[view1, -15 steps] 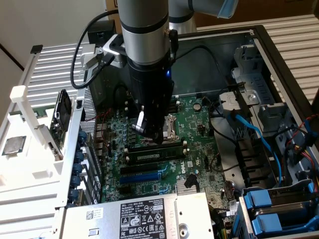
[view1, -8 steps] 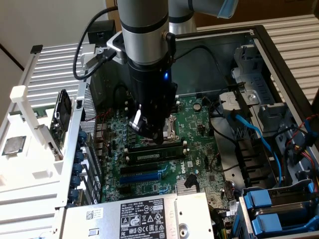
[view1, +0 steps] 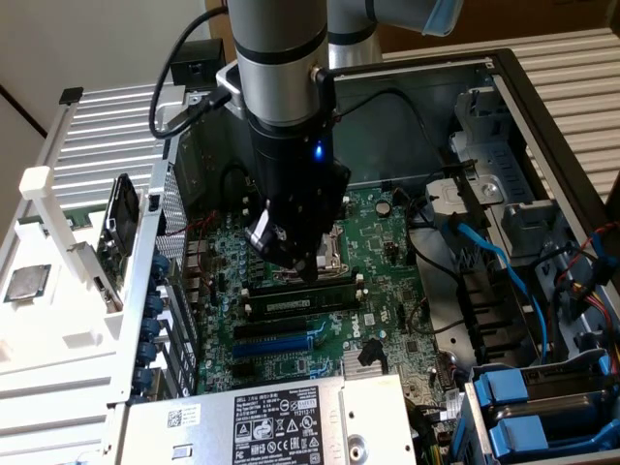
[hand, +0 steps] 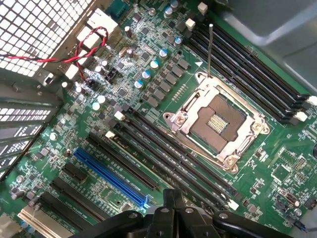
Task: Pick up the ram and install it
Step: 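Press down the ram until it locks into place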
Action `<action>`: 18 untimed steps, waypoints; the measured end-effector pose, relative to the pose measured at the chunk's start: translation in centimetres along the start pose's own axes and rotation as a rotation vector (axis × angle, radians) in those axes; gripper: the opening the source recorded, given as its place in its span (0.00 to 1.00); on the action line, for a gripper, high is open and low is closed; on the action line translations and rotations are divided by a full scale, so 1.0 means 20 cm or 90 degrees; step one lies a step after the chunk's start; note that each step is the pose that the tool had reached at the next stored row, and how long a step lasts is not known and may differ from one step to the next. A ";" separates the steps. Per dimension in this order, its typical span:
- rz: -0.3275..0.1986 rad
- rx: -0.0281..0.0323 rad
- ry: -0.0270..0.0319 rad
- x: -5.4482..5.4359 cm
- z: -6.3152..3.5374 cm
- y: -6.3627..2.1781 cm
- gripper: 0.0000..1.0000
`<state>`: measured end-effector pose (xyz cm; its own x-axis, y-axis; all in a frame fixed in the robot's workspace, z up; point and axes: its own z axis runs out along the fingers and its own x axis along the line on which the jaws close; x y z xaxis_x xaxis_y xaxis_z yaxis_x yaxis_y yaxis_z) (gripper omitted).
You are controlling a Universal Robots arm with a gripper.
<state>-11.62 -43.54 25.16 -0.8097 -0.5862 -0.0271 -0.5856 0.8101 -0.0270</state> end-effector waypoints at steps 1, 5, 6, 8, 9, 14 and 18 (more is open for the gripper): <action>0.010 0.0002 0.0002 0.00 0.000 0.000 0.11; 0.069 0.0018 0.0018 0.00 0.000 0.000 0.11; 0.078 0.0021 0.0021 0.00 0.000 0.000 0.11; 0.097 0.0026 0.0027 0.00 0.000 0.000 0.11; 0.107 0.0029 0.0029 0.00 0.000 0.000 0.11; 0.174 0.0047 0.0047 0.00 0.000 0.000 0.11; 0.211 0.0057 0.0057 0.00 0.000 0.000 0.11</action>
<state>-11.62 -43.54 25.16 -0.9565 -0.2906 -0.0271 -0.2899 0.9567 -0.0270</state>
